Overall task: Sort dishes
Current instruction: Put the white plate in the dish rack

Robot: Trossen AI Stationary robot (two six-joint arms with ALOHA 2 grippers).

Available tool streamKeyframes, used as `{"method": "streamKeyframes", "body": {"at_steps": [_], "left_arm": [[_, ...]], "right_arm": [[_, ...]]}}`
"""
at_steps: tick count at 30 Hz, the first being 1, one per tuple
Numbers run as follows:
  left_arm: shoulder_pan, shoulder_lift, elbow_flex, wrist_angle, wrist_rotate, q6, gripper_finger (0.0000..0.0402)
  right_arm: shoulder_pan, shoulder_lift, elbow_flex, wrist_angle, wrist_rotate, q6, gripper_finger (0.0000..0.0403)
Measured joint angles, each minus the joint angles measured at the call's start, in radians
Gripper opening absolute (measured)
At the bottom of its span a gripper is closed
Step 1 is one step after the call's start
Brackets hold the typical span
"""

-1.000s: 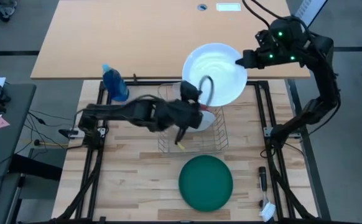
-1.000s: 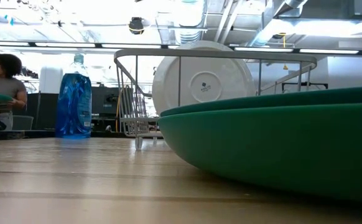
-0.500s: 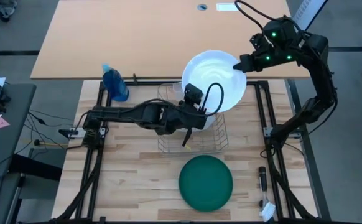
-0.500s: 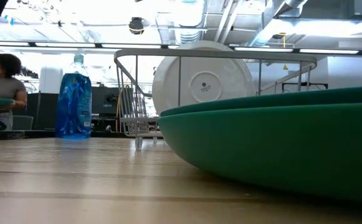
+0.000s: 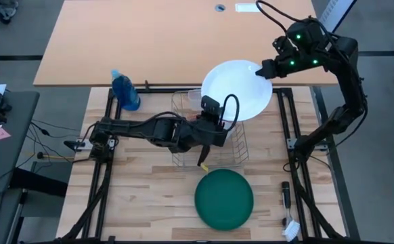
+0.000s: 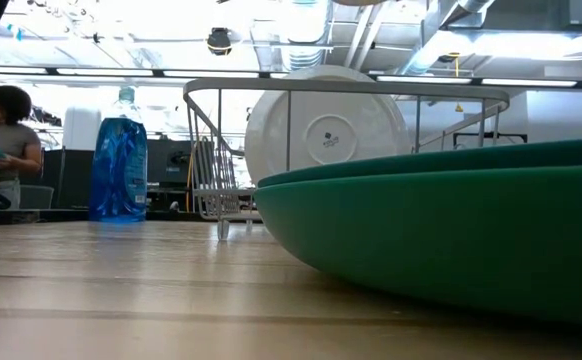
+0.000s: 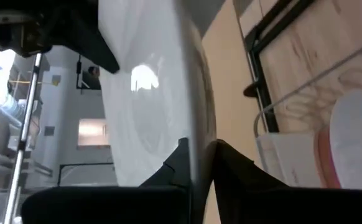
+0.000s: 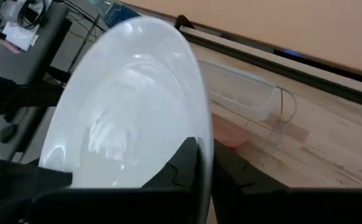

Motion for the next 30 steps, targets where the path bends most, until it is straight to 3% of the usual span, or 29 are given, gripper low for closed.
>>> {"method": "streamKeyframes", "body": {"at_steps": [6,12,17,20,23,28,30], "left_arm": [[-0.015,-0.002,0.013,0.030,0.004,-0.044,0.0024],[-0.018,-0.023,0.087,-0.066,0.106,-0.381,0.0024],[-0.008,-0.087,0.081,-0.104,0.126,-0.523,0.0024],[0.003,-0.123,0.081,-0.148,0.189,-0.571,0.0024],[0.018,-0.173,0.080,-0.179,0.352,-0.669,0.0024],[0.110,-0.265,0.080,-0.207,0.821,-0.911,0.0024],[0.141,-0.283,0.080,-0.231,0.965,-0.956,0.0024]], "right_arm": [[-0.029,-0.014,0.001,0.009,0.006,-0.038,0.0071],[-0.089,-0.046,0.002,0.011,-0.010,-0.061,0.0100],[-0.144,-0.089,0.002,-0.006,0.009,-0.083,0.0121],[-0.165,-0.113,0.002,0.001,0.008,-0.085,0.0130],[-0.175,-0.137,0.001,0.002,0.010,-0.085,0.0136],[-0.209,-0.187,0.001,0.006,0.010,-0.084,0.0138],[-0.211,-0.196,0.001,0.007,0.011,-0.082,0.0139]]}}
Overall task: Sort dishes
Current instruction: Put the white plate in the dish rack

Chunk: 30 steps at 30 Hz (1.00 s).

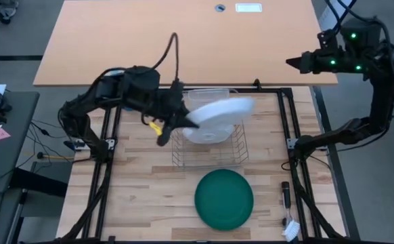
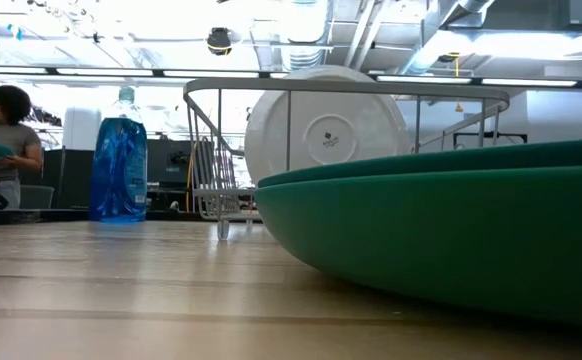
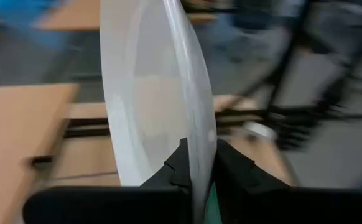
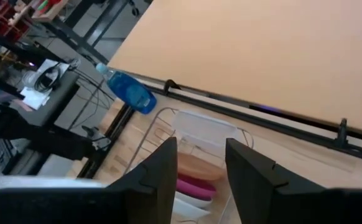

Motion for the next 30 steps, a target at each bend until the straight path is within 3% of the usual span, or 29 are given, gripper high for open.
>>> {"method": "streamKeyframes", "body": {"at_steps": [6,11,14,17,24,30], "left_arm": [[0.086,-0.005,0.000,-0.153,0.349,0.024,0.0024],[0.136,0.008,-0.069,-0.270,0.422,0.062,0.0024],[0.141,0.010,-0.120,-0.255,0.441,0.053,0.0024],[0.149,0.007,-0.129,-0.232,0.523,-0.008,0.0024],[0.175,-0.007,-0.140,0.018,0.744,-0.231,0.0024],[0.262,-0.017,-0.139,0.059,0.860,-0.365,0.0032]], "right_arm": [[0.001,-0.005,-0.001,0.000,-0.001,0.060,0.0139],[0.026,-0.007,-0.001,0.000,-0.004,0.130,0.0139],[0.072,-0.007,-0.001,0.000,-0.006,0.164,0.0139],[0.130,-0.007,-0.001,0.000,-0.010,0.198,0.0139],[0.307,-0.007,-0.001,0.068,-0.006,0.230,0.0139],[0.396,-0.007,-0.001,0.148,0.116,0.229,0.0135]]}}
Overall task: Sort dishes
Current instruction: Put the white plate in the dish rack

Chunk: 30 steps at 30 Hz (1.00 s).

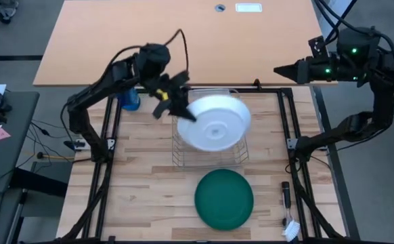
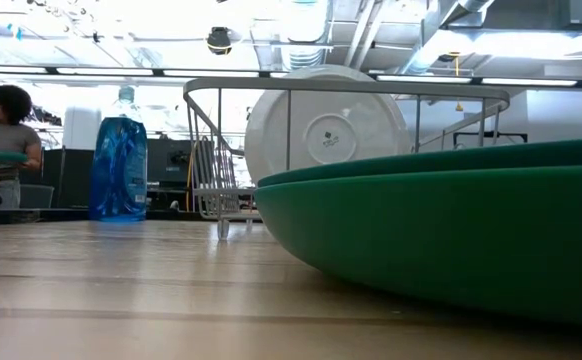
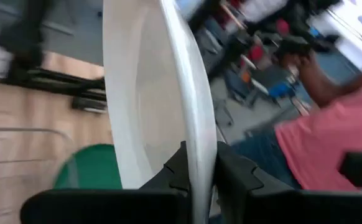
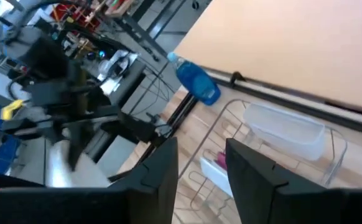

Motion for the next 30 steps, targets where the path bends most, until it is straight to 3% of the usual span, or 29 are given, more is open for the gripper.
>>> {"method": "streamKeyframes", "body": {"at_steps": [8,11,14,18,30], "left_arm": [[0.096,0.001,-0.001,0.112,0.067,-0.091,0.0028],[0.119,0.003,-0.001,0.083,0.080,-0.053,0.0030],[0.122,0.007,-0.010,0.029,0.016,0.033,0.0027],[0.097,0.006,-0.079,-0.042,-0.085,0.141,0.0025],[0.010,0.008,-0.368,-0.002,-0.136,0.322,0.0024]], "right_arm": [[0.010,0.000,0.000,0.001,0.038,-0.009,0.0134],[0.010,0.000,0.000,-0.007,0.041,-0.027,0.0134],[0.010,0.000,0.000,-0.027,0.041,-0.051,0.0134],[0.009,0.000,0.000,-0.039,0.041,-0.085,0.0134],[0.009,0.001,0.000,-0.120,0.068,-0.116,0.0134]]}}
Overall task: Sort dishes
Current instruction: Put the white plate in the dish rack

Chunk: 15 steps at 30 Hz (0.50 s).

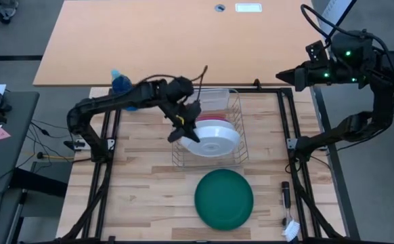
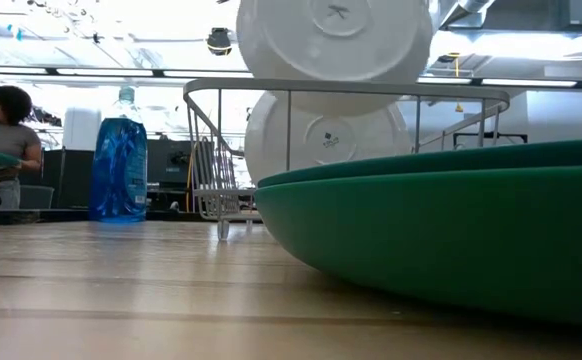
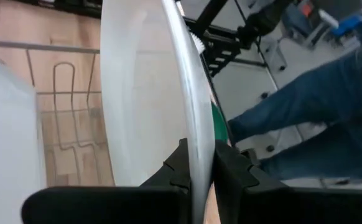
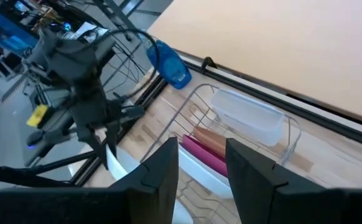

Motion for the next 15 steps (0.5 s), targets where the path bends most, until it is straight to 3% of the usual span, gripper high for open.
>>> {"method": "streamKeyframes", "body": {"at_steps": [10,15], "left_arm": [[-0.030,0.000,-0.139,0.101,-0.114,0.088,0.0024],[-0.022,0.000,-0.221,0.177,-0.173,0.043,0.0024]], "right_arm": [[-0.006,0.000,0.000,-0.007,0.003,0.000,0.0134],[-0.010,0.009,0.000,-0.007,0.004,0.000,0.0134]]}}
